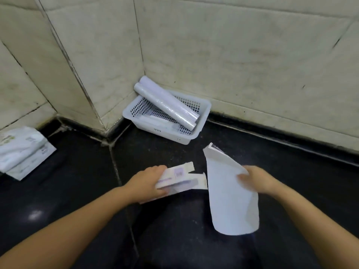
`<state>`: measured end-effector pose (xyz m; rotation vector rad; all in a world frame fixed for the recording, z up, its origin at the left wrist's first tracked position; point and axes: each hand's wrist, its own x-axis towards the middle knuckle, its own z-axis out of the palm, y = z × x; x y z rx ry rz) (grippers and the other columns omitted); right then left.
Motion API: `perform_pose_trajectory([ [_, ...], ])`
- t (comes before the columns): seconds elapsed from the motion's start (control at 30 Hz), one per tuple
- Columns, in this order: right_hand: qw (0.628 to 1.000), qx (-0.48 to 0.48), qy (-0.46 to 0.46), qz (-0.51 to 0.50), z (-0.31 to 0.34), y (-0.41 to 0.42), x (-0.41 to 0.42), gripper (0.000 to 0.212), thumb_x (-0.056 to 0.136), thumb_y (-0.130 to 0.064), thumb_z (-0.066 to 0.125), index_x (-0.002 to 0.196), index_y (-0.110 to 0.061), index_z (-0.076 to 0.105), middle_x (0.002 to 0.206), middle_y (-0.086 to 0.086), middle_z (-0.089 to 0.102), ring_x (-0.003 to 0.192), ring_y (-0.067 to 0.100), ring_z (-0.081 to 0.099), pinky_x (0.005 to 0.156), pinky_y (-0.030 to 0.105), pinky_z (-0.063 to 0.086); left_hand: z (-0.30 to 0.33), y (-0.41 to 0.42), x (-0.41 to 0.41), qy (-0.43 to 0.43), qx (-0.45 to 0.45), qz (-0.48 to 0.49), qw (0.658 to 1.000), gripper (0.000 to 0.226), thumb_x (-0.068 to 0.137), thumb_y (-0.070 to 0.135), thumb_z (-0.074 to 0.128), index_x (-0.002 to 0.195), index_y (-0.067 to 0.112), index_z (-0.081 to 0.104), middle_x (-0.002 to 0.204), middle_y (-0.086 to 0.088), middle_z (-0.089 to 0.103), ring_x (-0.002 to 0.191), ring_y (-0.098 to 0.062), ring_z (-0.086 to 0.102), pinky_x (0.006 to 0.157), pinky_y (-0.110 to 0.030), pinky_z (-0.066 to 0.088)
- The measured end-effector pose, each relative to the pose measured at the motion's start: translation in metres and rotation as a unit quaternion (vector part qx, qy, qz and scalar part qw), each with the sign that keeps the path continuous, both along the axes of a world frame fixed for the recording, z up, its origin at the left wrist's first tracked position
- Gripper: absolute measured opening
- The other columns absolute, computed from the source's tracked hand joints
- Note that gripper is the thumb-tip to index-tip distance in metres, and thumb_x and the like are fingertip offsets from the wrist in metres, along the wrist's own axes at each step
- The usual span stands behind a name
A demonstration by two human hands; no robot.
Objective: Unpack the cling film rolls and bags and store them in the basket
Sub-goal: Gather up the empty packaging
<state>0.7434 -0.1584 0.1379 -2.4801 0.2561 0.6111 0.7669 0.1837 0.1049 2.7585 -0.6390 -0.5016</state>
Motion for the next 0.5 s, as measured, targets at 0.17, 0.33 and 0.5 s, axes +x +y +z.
perform_pose_trajectory([
  [0.17,0.959,0.221,-0.102,-0.145,0.058,-0.017,-0.05,0.045,0.084,-0.001,0.042,0.098,-0.035,0.068,0.075,0.0,0.071,0.05,0.011,0.059,0.042,0.022,0.047,0.053,-0.008,0.016,0.063,-0.142,0.096,0.983,0.068,0.072,0.051,0.069,0.128,0.023,0.04,0.112,0.006,0.055,0.093,-0.011,0.055,0.07,-0.023,0.043],
  [0.33,0.873,0.37,-0.166,-0.272,0.068,-0.035,-0.15,0.036,0.088,0.004,0.048,0.11,-0.021,0.063,0.105,0.002,0.067,0.079,0.008,0.07,0.062,0.027,0.059,0.077,-0.06,-0.012,0.115,-0.259,0.089,0.955,0.065,0.074,0.051,0.068,0.127,0.026,0.042,0.109,0.01,0.053,0.095,-0.009,0.057,0.072,-0.027,0.046],
  [0.5,0.825,0.363,-0.218,-0.375,0.057,-0.05,-0.29,0.045,0.084,-0.027,0.065,0.127,-0.017,0.052,0.12,-0.001,0.062,0.099,0.007,0.067,0.074,0.026,0.058,0.074,-0.135,-0.092,0.215,-0.278,0.033,0.936,0.051,0.075,0.047,0.069,0.114,0.025,0.045,0.104,0.005,0.06,0.09,-0.011,0.062,0.07,-0.03,0.052],
])
